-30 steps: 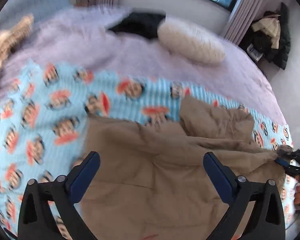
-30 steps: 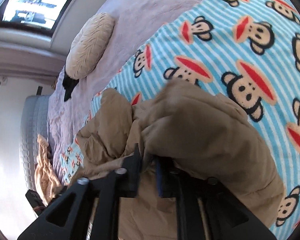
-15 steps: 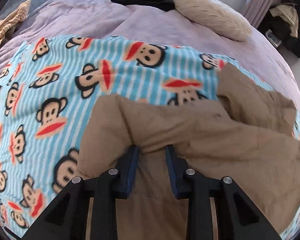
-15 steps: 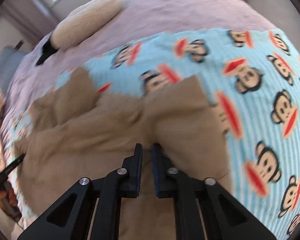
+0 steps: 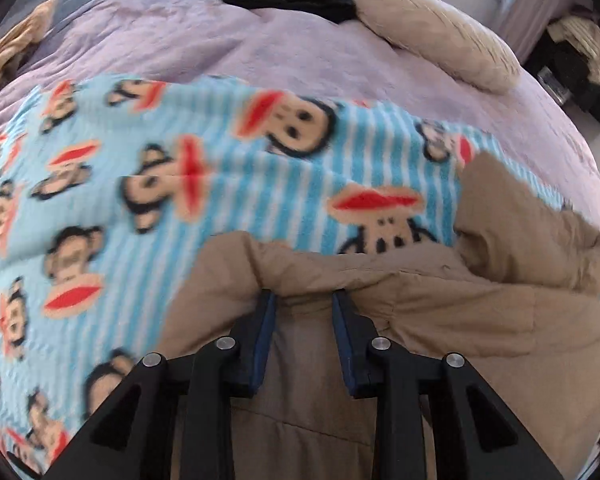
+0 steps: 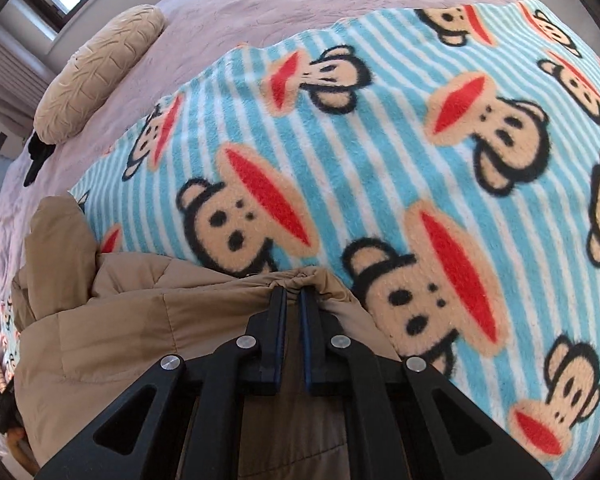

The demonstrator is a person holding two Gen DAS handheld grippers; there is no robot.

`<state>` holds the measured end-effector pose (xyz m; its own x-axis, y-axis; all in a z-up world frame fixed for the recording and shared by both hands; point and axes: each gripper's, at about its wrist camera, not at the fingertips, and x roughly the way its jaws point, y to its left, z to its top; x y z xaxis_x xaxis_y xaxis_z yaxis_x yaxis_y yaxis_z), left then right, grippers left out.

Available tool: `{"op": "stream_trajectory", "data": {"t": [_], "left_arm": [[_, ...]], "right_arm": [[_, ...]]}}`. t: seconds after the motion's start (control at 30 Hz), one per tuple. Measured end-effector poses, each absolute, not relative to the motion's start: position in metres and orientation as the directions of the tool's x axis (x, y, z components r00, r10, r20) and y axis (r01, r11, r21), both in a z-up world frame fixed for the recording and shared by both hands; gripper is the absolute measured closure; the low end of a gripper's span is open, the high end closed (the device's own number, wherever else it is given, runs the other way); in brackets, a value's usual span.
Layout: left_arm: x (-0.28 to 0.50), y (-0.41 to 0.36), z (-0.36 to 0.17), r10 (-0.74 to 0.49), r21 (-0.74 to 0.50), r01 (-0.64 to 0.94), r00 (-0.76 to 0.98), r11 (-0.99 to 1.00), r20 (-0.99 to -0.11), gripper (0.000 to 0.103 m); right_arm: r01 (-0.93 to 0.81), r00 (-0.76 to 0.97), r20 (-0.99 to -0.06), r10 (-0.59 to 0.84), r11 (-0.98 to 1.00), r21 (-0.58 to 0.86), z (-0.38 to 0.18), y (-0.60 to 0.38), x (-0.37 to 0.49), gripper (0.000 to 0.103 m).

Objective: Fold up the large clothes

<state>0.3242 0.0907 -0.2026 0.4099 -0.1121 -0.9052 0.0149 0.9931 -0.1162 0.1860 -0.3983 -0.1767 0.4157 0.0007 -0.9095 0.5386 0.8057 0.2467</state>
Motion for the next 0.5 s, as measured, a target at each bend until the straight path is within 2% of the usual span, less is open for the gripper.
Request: {"op": "stream_trajectory", "data": {"t": [0.07, 0.17, 0.27, 0.5], "left_arm": [[0.312, 0.102, -0.187, -0.099, -0.109, 0.004, 0.436, 0.994, -0.895, 0.07], [0.281, 0.127, -0.172, -0.075, -0.086, -0.003, 0.445, 0.996, -0.893, 0.07], [0.248, 0.152, -0.182, -0.054, -0.076, -0.039, 0.402, 0.996, -0.914, 0.07], [0.244, 0.155, -0.232, -0.038, -0.074, -0.094, 0.335, 0.993, -0.942, 0.07]], "right_arm": [[0.527, 0.413, -0.911, -0.009, 0.818, 0.231, -0.163, -0.396, 0.186, 0.092], [0.469, 0.447, -0.894, -0.042, 0.862, 0.194, -0.133, -0.376, 0.165, 0.092], [0.447, 0.465, -0.884, -0.056, 0.876, 0.18, -0.118, -0.359, 0.13, 0.092], [0.431, 0.397, -0.915, -0.069, 0.894, 0.119, -0.155, -0.347, 0.11, 0.092]]}}
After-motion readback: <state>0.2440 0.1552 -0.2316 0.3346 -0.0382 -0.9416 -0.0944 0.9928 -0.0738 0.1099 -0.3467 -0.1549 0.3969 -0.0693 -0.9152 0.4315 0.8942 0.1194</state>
